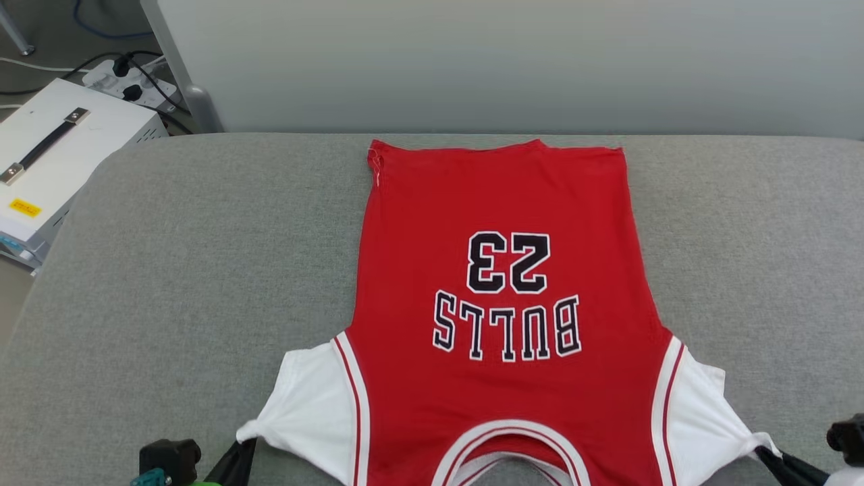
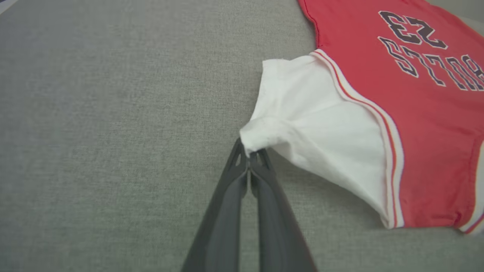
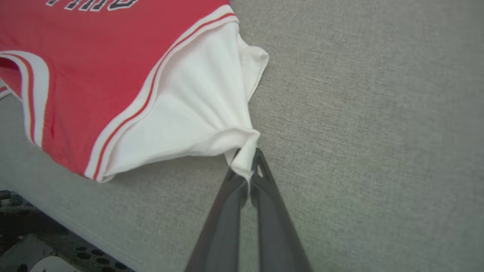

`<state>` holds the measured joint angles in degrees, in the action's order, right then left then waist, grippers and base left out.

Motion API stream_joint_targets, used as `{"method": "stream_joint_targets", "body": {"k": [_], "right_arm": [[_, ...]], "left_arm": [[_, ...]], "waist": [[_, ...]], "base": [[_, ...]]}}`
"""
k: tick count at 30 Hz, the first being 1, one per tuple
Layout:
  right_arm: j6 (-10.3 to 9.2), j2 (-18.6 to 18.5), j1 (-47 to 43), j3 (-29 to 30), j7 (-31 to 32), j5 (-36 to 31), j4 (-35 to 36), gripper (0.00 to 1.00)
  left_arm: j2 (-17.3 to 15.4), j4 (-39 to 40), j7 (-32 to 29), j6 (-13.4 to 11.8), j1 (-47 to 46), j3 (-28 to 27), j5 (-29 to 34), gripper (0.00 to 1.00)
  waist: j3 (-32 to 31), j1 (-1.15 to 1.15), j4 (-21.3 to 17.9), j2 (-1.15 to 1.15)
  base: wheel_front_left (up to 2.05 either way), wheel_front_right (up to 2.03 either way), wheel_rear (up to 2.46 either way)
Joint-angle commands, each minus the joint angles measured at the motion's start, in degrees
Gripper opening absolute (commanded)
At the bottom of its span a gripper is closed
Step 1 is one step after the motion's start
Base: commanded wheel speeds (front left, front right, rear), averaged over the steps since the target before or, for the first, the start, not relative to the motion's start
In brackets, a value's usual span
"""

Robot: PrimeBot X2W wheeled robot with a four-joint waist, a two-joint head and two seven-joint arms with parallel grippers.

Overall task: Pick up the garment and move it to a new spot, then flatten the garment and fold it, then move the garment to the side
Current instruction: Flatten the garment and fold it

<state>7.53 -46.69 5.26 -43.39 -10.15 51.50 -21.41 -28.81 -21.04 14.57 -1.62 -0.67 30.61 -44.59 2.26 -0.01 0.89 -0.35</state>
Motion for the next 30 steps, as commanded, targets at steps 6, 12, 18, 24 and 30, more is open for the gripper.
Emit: {"method": "stream_joint_targets", "body": {"k": [6,12,18,24,30], "right_arm": [[-0.04,-1.7,-8.98,6.57,6.77,-1.94,3.79,0.0],[-0.04,-0.42,-13.94,12.33,13.38,-4.48,8.19,0.0],[-0.04,1.35,-14.39,19.2,19.04,-7.68,13.91,1.0],[-0.04,0.29,-7.74,31.43,21.19,-8.05,22.37,1.0],[-0.04,0.47,6.37,40.77,24.83,-9.17,26.13,1.0]], "left_arm": [[-1.6,3.55,-0.63,-3.02,5.97,-0.42,-0.89,0.0],[-1.37,6.85,-1.03,-4.49,6.99,0.2,-0.48,0.0],[-0.96,9.73,-1.68,-5.45,4.55,1.2,1.27,0.0],[-0.85,12.48,-1.54,-6.72,2.16,1.47,3.23,0.0],[-0.51,15.8,-1.38,-7.51,-0.78,1.87,5.29,0.0]], "waist": [[-0.09,0.01,0.11,0.35],[0.05,0.01,0.79,0.35],[1.08,0.01,1.33,0.35],[3.52,0.01,2.0,0.35],[7.54,0.01,4.77,0.35]], "base": [[0.0,0.0,0.0],[0.0,0.0,0.0],[0.0,0.0,0.0],[0.0,0.0,0.0],[0.0,0.0,0.0]]}}
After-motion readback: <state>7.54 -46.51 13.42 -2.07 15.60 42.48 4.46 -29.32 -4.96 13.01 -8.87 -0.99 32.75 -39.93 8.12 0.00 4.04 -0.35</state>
